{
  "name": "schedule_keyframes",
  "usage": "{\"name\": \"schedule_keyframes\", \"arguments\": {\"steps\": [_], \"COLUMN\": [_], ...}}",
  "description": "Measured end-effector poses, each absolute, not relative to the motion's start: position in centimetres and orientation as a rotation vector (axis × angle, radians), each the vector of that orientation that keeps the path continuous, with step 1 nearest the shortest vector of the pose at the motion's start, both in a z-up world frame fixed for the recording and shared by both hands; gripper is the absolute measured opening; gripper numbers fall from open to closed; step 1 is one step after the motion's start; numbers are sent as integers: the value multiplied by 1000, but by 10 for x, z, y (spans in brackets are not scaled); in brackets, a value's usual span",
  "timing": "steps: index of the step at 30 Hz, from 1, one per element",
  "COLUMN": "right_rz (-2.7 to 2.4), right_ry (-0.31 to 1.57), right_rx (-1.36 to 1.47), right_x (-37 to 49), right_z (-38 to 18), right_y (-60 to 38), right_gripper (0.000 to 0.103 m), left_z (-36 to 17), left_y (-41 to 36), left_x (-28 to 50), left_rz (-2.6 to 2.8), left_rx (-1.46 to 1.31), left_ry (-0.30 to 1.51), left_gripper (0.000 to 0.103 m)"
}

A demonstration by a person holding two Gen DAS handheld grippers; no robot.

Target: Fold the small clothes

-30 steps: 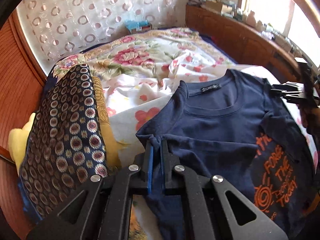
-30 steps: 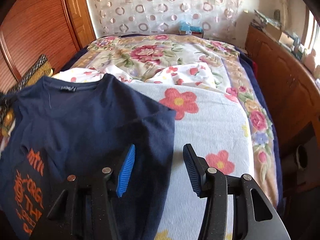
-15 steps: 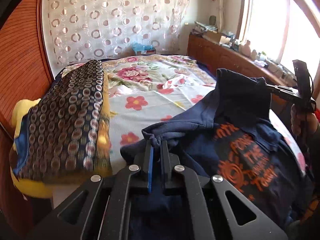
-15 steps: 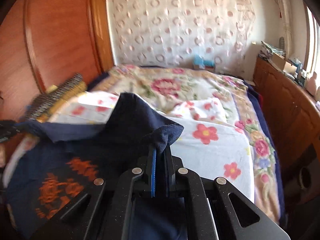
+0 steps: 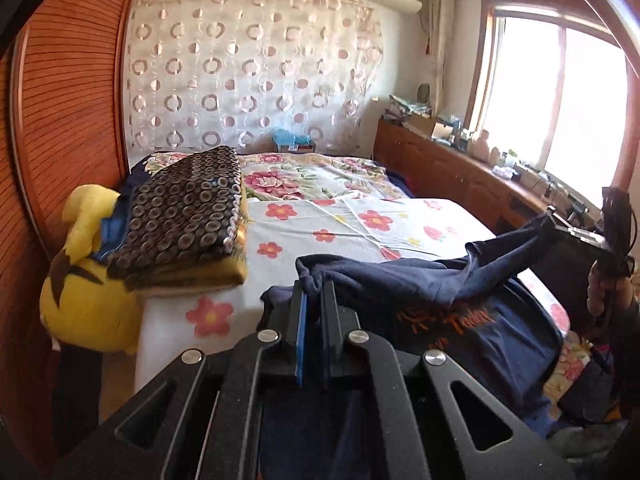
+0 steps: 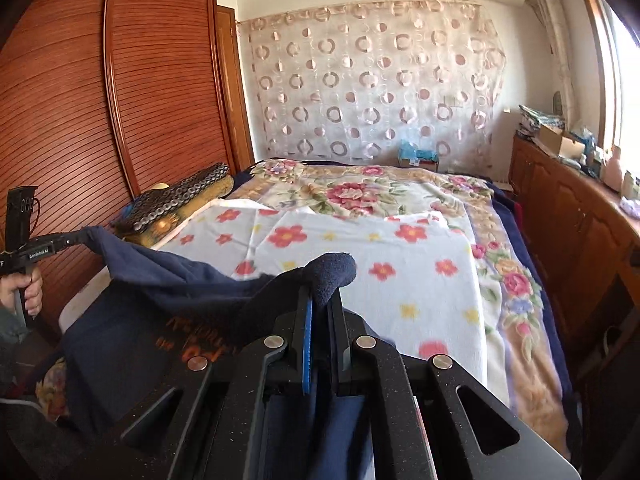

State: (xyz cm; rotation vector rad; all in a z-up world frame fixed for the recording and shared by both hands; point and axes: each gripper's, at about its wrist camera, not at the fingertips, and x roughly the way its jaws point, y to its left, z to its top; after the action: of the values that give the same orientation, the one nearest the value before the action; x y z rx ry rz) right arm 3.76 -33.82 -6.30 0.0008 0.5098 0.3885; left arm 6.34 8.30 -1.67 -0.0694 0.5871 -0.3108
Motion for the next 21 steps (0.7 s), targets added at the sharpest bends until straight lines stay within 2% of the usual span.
{"name": "schedule_keyframes", "arguments": {"steps": [6,14,21], "right_rz": [394,461,439], "right_ry": [558,587,648], "right_rx": [32,17,5], "right_x": [-7,-43,-18], "right_z": [-74,-48,-54], "right_y": [-355,-357,-356], "right_gripper": [6,6,6], "left_z": [-14,-12,-22], "left_y": [76,80,98], "left_x": [27,-18,-5], "left_rz": [-340,-330,-253], "left_rx": [-18,-20,-47], "left_ry": [599,594,643], "left_gripper": [6,7,7]}}
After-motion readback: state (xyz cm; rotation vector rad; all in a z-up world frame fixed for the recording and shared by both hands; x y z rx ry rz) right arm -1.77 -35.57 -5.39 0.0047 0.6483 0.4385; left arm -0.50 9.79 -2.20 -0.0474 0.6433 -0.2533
